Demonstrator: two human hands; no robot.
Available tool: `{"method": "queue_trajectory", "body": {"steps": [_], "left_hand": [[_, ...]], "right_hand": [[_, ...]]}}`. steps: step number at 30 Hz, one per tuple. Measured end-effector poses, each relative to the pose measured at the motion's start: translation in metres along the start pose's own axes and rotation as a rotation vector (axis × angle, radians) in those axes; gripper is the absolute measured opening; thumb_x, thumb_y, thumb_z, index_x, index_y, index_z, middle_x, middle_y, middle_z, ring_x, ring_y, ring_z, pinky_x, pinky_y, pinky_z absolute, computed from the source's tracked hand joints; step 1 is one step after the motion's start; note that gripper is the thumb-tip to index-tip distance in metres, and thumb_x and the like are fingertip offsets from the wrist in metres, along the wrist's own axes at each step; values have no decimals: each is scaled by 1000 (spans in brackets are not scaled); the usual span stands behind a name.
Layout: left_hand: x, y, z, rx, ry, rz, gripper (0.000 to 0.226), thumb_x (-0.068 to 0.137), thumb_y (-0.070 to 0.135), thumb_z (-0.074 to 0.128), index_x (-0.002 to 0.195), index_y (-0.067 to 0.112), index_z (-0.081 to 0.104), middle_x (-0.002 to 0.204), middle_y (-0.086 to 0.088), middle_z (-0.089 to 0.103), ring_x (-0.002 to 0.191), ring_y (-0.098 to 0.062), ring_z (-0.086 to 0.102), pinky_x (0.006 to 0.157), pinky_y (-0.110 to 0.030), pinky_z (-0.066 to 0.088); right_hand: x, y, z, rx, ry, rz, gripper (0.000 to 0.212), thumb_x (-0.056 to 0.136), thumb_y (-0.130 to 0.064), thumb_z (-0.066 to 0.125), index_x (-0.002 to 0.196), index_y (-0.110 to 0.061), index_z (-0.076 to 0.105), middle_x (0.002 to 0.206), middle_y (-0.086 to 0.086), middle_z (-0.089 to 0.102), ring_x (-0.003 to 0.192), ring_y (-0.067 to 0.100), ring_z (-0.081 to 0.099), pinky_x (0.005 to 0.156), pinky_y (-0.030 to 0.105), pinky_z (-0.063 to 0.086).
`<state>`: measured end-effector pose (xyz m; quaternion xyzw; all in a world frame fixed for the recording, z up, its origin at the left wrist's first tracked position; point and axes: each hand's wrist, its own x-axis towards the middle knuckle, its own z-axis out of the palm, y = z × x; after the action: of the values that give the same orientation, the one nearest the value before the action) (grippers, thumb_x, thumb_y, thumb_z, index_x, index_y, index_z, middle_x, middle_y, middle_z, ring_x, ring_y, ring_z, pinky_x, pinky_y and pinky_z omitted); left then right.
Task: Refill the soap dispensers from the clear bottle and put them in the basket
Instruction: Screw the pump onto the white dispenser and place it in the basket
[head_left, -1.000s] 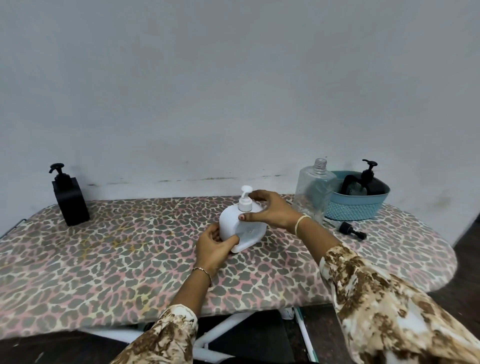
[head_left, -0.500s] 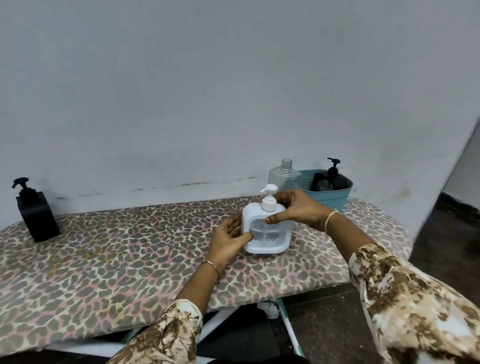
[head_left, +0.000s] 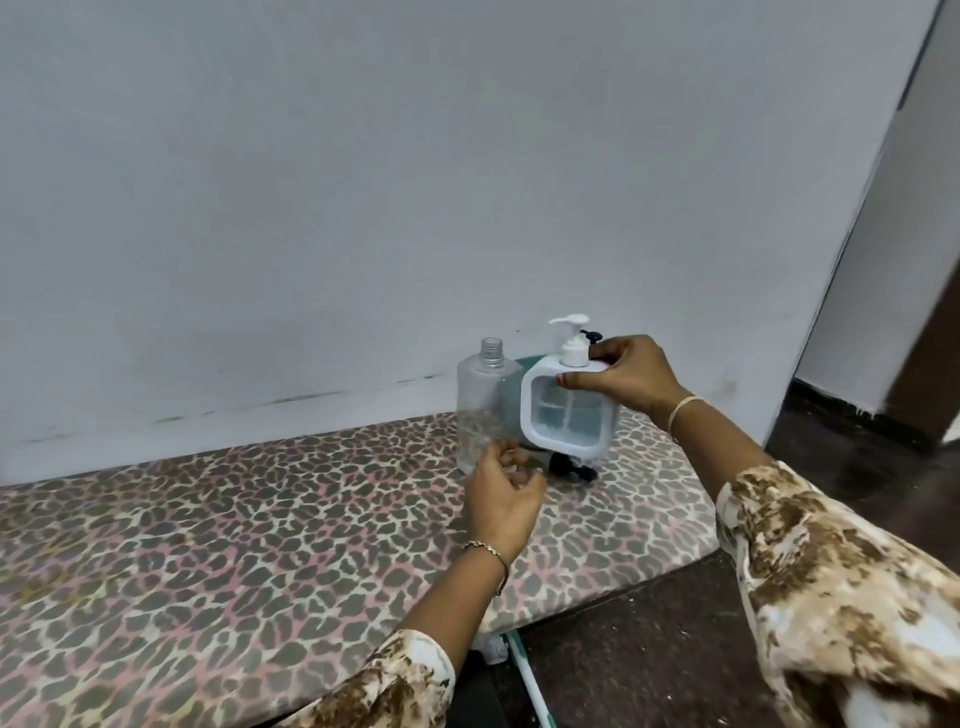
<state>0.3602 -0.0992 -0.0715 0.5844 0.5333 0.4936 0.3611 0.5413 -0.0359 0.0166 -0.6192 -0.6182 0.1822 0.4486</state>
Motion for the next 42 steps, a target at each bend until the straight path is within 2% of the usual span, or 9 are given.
{"method": "queue_trajectory", "body": {"steps": [3,7,15,18,21,25,29,37,42], "left_hand": [[7,10,18,74,-63,70,39,82,12,69,117,16,54,112,3,63,101,-12,62,92,-27,52],[24,24,33,266,-165,201,60,86,21,65,140,11,41,140,-3,47,131,-17,43,109,-24,33],[62,21,62,510,-262,271,84,86,28,65,151,10,15,158,-7,15,147,-22,11,119,-30,15],[74,14,69,592,-281,242,90,87,29,64,152,7,7,161,-9,-3,148,-24,-9,119,-34,5],[82,7,74,628,-283,228,92,88,30,64,152,6,3,161,-9,-11,147,-25,-19,118,-35,1],[91,-5,77,652,-261,244,92,89,28,62,152,5,0,161,-9,-13,146,-25,-20,116,-32,-4],[96,-11,80,642,-252,254,94,89,25,61,152,6,-6,160,-8,-15,145,-23,-22,117,-33,-7],[97,-19,85,603,-214,278,91,91,23,57,151,5,-10,159,-6,-21,134,-10,-33,109,-27,-15],[95,-20,84,609,-220,276,93,90,23,58,151,5,-10,159,-7,-21,136,-12,-32,109,-27,-15]], "right_hand": [[19,-4,-6,-59,85,7,61,52,-52,88,101,-18,76,99,-5,73,87,12,66,80,36,56],[43,-10,-2,-145,169,15,59,57,-51,86,104,-17,74,102,0,73,89,16,66,74,29,52],[74,1,19,-159,209,82,36,64,-42,82,90,-17,76,93,6,74,79,21,64,68,28,49],[83,11,27,-141,226,115,30,67,-38,79,87,-17,75,91,7,74,74,20,60,68,30,50],[91,19,35,-133,219,125,34,66,-37,80,92,-16,75,95,7,74,85,24,65,72,31,52],[96,35,52,-130,220,151,50,64,-40,82,106,-17,68,106,6,71,95,26,65,75,31,50],[94,51,68,-239,248,175,56,60,-53,77,102,-22,58,101,4,69,96,29,62,79,38,52],[91,73,82,-274,289,106,44,68,-41,78,98,-16,59,100,6,69,100,31,58,68,27,33],[88,75,86,-390,297,60,45,71,-45,76,102,-15,63,102,7,69,102,32,58,70,29,35]]}}
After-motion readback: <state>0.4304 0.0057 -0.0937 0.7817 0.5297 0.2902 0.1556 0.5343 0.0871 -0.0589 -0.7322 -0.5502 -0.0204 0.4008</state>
